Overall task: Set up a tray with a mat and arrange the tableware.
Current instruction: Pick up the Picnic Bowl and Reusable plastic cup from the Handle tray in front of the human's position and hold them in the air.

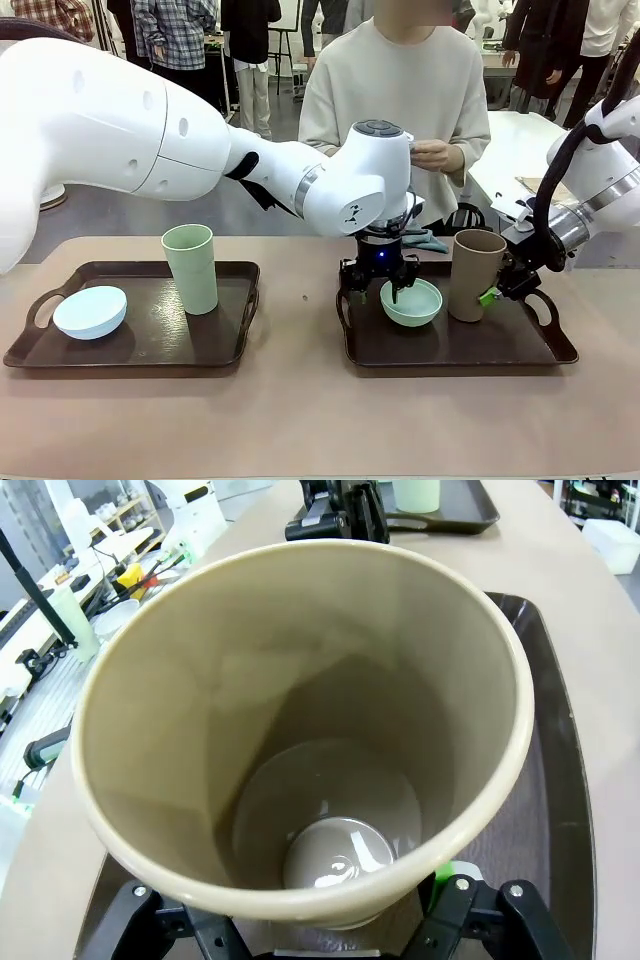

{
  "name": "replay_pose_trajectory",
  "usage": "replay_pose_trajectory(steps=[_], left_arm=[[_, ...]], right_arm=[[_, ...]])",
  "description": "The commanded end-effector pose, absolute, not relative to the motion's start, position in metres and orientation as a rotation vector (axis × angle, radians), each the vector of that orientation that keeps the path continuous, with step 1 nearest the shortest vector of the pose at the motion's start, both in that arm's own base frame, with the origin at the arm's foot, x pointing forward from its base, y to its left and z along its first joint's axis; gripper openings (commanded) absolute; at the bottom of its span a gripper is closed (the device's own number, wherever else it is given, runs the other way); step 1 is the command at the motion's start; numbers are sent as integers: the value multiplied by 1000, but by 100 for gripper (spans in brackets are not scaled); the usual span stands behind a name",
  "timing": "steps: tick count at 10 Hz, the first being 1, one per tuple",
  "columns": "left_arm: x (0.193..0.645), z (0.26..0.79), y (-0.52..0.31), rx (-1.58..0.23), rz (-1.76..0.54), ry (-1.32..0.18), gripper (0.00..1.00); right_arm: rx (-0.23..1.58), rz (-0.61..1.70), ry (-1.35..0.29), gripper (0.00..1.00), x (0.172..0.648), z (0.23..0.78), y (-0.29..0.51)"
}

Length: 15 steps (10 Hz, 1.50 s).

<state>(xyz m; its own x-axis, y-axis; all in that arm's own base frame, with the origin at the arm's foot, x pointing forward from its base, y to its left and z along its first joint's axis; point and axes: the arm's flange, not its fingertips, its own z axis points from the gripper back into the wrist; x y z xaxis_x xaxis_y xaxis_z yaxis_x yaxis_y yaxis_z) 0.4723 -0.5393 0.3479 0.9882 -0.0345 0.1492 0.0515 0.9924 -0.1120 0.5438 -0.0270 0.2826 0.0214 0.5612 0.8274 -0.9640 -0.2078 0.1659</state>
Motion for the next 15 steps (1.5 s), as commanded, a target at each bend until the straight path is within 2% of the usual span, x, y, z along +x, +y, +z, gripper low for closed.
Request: replay_pose_trajectory(steps=[1,2,3,4,6,7,8,9,11,13,15], left_arm=[[475,347,-537,-139,-47,-130,0],[475,349,-537,-142,-45,-128,0],[475,350,-536,-143,-45,-127,2],[476,351,-536,-140,-41,-123,0],[475,353,-536,-137,-33,-116,0],[474,356,-535,-133,-36,-114,0],[472,364,-530,-130,-36,-117,0],[466,376,-524,-127,-32,-113,0],[449,423,-512,-114,-10,-106,0],[437,476,-503,-135,-3,-175,0],[418,526,-495,-151,11,-235,0]], right_arm=[[972,1548,-553,24,547,280,-26],[970,1550,-554,0,546,280,-26],[971,1550,-555,24,547,280,-26],[971,1551,-554,0,547,280,-26],[972,1551,-554,0,546,280,-25],[973,1549,-558,24,545,282,-26],[968,1536,-584,24,543,289,-30],[957,1510,-613,0,538,302,-33],[966,1449,-652,0,516,366,-38],[895,1466,-718,0,489,436,-37],[886,1489,-722,0,457,482,-28]])
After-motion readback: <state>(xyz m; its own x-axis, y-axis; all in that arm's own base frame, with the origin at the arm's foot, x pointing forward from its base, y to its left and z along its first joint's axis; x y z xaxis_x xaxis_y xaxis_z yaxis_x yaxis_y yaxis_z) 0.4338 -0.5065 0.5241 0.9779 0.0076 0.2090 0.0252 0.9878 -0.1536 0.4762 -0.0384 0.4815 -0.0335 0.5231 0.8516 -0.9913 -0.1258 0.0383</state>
